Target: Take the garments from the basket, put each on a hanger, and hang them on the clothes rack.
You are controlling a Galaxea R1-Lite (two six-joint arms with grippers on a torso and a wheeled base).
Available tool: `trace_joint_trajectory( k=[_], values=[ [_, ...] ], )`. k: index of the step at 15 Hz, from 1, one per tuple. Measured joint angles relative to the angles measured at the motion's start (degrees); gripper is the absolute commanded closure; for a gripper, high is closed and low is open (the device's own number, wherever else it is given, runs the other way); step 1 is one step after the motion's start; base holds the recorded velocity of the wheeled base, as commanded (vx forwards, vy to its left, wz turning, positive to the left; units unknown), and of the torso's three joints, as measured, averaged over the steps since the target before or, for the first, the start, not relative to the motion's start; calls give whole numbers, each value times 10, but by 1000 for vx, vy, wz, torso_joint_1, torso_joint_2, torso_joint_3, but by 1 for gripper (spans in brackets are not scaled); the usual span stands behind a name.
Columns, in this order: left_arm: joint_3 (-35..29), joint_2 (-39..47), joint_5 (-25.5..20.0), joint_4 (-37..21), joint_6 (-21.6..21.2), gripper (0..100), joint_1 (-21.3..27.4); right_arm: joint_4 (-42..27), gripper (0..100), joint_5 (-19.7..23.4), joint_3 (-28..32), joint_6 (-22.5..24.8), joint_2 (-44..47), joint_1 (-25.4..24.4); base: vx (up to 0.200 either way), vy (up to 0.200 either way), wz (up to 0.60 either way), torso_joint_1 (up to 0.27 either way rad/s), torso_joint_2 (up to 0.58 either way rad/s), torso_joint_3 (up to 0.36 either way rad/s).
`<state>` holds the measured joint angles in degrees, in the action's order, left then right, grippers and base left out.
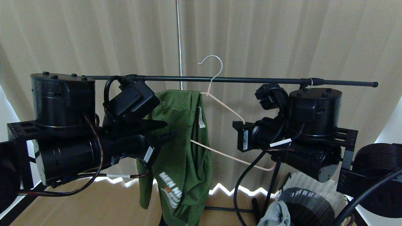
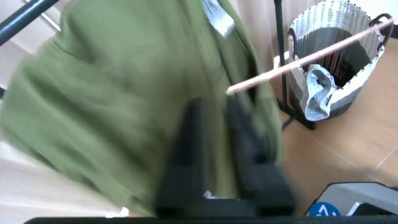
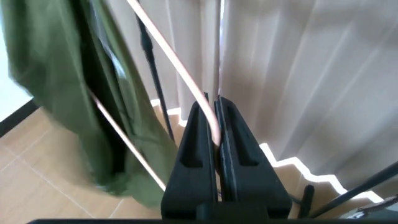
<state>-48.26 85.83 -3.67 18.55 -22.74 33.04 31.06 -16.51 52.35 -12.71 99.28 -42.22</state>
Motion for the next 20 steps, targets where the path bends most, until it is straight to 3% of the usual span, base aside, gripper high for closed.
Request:
trace_joint_trajectory(
  k=[5, 10, 12, 15, 20],
  values=[
    [26, -42, -3, 4, -24, 0, -7, 0, 100, 0, -17, 43, -30, 15, 0, 0, 0, 0, 0, 0],
    [19, -77, -5, 79, -164, 0, -67, 0, 100, 21, -51, 83, -58, 32, 0, 0, 0, 0, 0, 0],
    [0, -62, -5, 84, -187, 0, -73, 0, 100, 53, -52, 106, -59, 32, 0, 0, 0, 0, 0, 0],
    [-23, -22, -21, 84, -195, 0, -64, 2, 100, 56, -50, 115, -60, 33, 0, 0, 0, 0, 0, 0],
    [-43, 19, -25, 85, -246, 0, -67, 36, 100, 56, -67, 119, -67, 30, 0, 0, 0, 0, 0, 0]
  ],
)
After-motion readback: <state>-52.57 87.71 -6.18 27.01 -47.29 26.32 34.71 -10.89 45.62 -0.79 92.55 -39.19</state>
